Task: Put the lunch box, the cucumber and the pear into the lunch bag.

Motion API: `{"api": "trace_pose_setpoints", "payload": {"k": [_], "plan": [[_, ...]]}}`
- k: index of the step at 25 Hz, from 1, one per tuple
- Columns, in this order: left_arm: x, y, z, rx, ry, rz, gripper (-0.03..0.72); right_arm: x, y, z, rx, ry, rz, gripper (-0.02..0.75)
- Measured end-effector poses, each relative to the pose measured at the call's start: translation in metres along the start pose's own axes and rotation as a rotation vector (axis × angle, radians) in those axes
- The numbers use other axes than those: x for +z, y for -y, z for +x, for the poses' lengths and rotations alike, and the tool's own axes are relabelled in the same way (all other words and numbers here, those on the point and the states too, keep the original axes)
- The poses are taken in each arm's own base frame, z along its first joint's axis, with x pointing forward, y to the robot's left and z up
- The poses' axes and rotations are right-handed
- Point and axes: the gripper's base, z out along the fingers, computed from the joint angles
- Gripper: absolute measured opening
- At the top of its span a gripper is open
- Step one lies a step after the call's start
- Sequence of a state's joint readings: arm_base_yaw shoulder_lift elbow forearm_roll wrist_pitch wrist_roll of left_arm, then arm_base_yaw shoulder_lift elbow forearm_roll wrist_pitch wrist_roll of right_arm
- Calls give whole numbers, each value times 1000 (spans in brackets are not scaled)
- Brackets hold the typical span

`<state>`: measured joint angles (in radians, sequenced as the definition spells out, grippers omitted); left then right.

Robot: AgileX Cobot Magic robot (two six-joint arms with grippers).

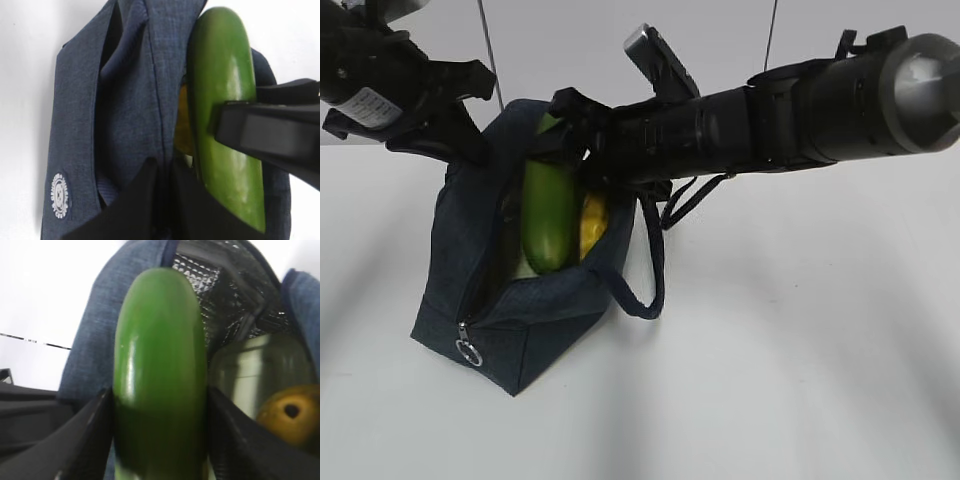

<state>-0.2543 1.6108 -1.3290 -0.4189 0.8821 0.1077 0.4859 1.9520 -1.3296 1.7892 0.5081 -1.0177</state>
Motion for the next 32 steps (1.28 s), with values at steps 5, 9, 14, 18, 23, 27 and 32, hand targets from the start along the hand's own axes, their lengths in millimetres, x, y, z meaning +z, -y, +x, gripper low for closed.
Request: {"api": "trace_pose_setpoints", "payload": {"k": [5, 9, 14, 18, 23, 27, 32], "plan": [[0, 0, 0, 0, 1, 0, 3, 0, -6, -1, -8, -10, -35, 435], [0, 0, 0, 1, 1, -1, 3, 0, -7, -1, -11, -15, -46, 435], [0, -1, -1, 8, 7, -11, 3, -1, -13, 2, -27, -58, -105, 435], [0, -1, -1, 10, 11, -13, 3, -1, -14, 4, -65, -84, -113, 444], [0, -1, -1, 10, 11, -13, 3, -1, -13, 7, -114, -115, -100, 524], [0, -1, -1, 10, 11, -13, 3, -4, -14, 8, -173, -135, -83, 550], [0, -1, -1, 10, 11, -13, 3, -21, -31, -1, -287, -100, -59, 553]]}}
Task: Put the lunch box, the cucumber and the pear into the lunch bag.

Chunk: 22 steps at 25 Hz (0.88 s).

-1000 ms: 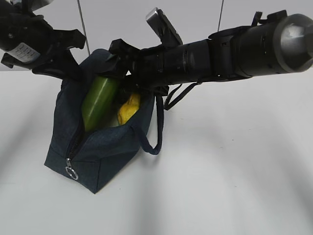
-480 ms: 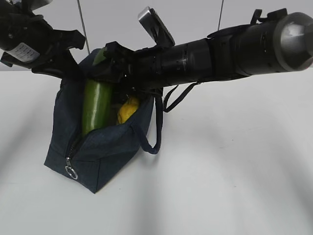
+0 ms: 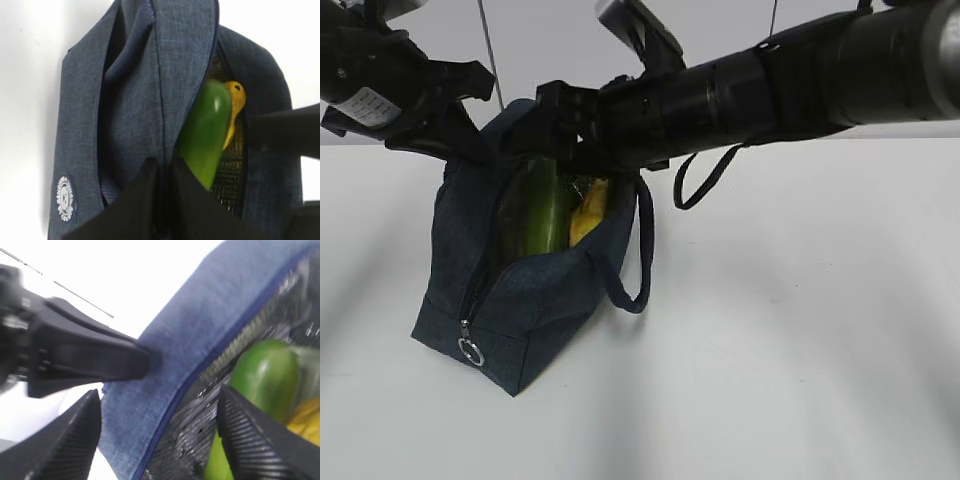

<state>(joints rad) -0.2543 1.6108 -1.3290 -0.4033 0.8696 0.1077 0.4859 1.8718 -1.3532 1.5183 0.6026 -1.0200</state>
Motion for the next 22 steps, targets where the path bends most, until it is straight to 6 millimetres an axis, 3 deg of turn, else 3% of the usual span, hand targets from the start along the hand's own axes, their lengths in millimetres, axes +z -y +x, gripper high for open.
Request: {"api": "trace_pose_setpoints", "payload": {"k": [6, 9, 18, 22], "plan": [[0, 0, 0, 3, -3, -3, 3, -30, -24, -17, -204, 43, 71, 546], [0, -2, 1, 15, -11, -16, 3, -45, -34, -22, -324, 40, 99, 503], [0, -5, 3, 43, -29, -49, 3, -84, -38, -26, -597, -82, 205, 195], [0, -5, 3, 43, -33, -50, 3, -92, -40, -17, -690, -202, 211, 134]]}}
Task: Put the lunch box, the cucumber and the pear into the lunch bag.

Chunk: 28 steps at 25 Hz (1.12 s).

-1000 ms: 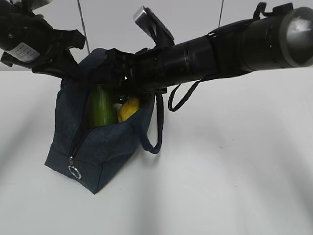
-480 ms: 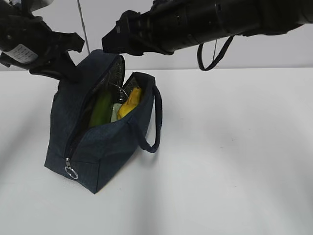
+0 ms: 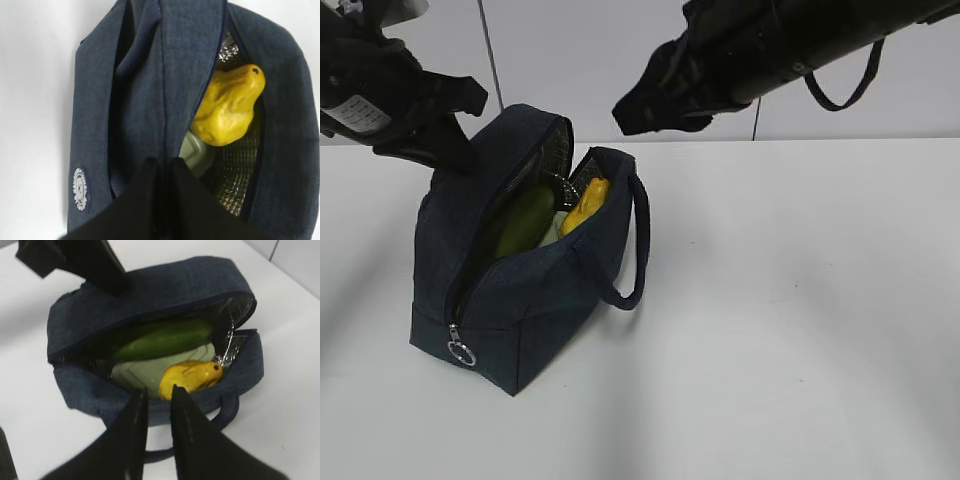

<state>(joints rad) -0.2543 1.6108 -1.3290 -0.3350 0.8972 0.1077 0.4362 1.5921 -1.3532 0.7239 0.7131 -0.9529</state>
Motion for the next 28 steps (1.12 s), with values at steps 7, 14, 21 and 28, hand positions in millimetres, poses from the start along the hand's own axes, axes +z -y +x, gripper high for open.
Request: {"api": "trace_pose_setpoints", "payload": {"k": [7, 14, 21, 28], "plan": [[0, 0, 0, 3, -3, -3, 3, -8, 2, 19, -78, -226, 42, 0], [0, -1, 0, 5, -3, -6, 3, -14, 10, 36, -160, -440, 100, 0], [0, -1, 1, 12, -8, -14, 3, -21, 6, 48, 18, -581, 102, 0], [0, -3, 4, 31, -44, -34, 7, -25, 3, 50, 180, -604, 129, 0]]}}
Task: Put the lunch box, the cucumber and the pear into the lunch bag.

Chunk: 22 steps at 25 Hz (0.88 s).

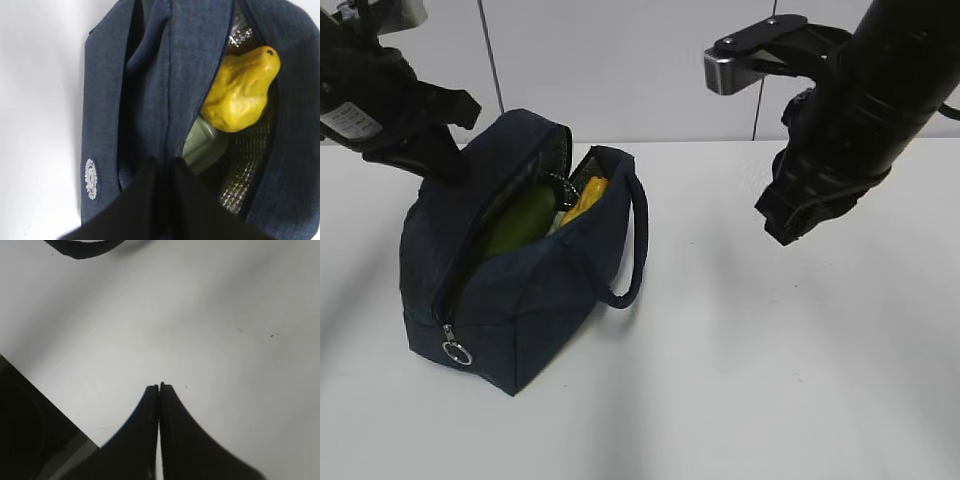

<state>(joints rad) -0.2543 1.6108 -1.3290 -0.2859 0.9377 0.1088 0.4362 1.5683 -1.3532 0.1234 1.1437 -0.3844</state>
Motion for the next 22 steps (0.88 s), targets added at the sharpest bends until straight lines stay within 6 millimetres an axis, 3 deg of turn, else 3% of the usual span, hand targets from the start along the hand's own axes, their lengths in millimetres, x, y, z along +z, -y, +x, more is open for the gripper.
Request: {"api": "trace_pose_setpoints", "payload": {"k": [5, 13, 22], "plan": [[0, 0, 5, 5, -55, -1, 55, -5, -6, 1, 41, 10, -50, 0], [-4, -2, 13, 33, -156, -30, 283, -3, -10, 0, 61, 22, -96, 0], [-39, 1, 28, 69, -195, -67, 308, 5, -10, 4, 47, 21, -93, 0]]}}
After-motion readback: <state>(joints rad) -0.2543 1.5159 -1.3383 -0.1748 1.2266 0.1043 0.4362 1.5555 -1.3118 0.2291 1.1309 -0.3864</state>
